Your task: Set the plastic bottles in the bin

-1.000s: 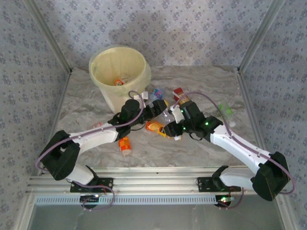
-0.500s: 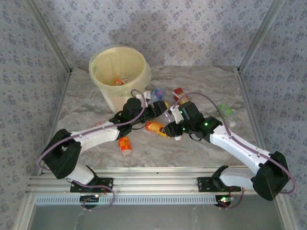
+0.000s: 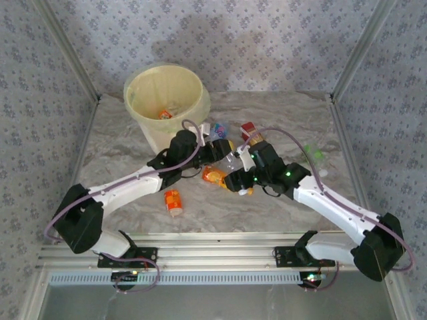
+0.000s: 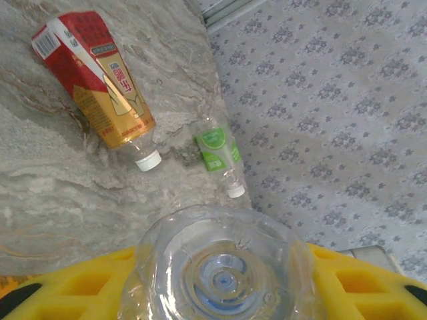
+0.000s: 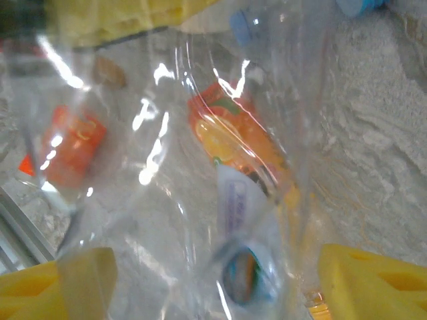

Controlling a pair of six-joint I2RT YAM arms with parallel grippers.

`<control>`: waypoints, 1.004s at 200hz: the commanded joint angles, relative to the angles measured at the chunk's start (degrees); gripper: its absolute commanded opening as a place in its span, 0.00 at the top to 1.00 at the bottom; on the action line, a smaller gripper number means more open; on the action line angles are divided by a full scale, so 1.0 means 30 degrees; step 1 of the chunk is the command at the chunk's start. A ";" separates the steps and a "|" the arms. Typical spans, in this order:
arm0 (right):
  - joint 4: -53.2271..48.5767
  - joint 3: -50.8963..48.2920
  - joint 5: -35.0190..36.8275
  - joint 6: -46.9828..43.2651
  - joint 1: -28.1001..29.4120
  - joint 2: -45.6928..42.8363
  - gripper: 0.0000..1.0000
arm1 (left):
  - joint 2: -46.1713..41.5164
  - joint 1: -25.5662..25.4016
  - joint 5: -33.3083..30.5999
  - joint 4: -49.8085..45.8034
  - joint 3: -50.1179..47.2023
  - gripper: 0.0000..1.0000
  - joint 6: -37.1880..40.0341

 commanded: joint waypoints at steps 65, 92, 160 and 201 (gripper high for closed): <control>0.0622 -0.1370 -0.0610 0.0616 0.0156 -0.5766 0.05 | -0.0403 0.1940 0.0753 -0.7976 0.9015 0.50 0.6609; 0.0489 -0.1350 0.0074 0.0726 0.0156 -0.6700 0.01 | 0.0534 0.3207 0.0852 -0.9577 1.2319 0.49 0.7426; 0.0024 -0.1436 0.1775 0.1229 0.0177 -0.7344 0.00 | 0.2072 0.7431 -0.0463 -1.1198 1.7493 0.48 0.8519; -0.0159 -0.1562 0.2211 0.1342 0.0185 -0.7191 0.00 | 0.2620 0.9791 -0.1296 -1.1629 1.8588 0.47 0.9551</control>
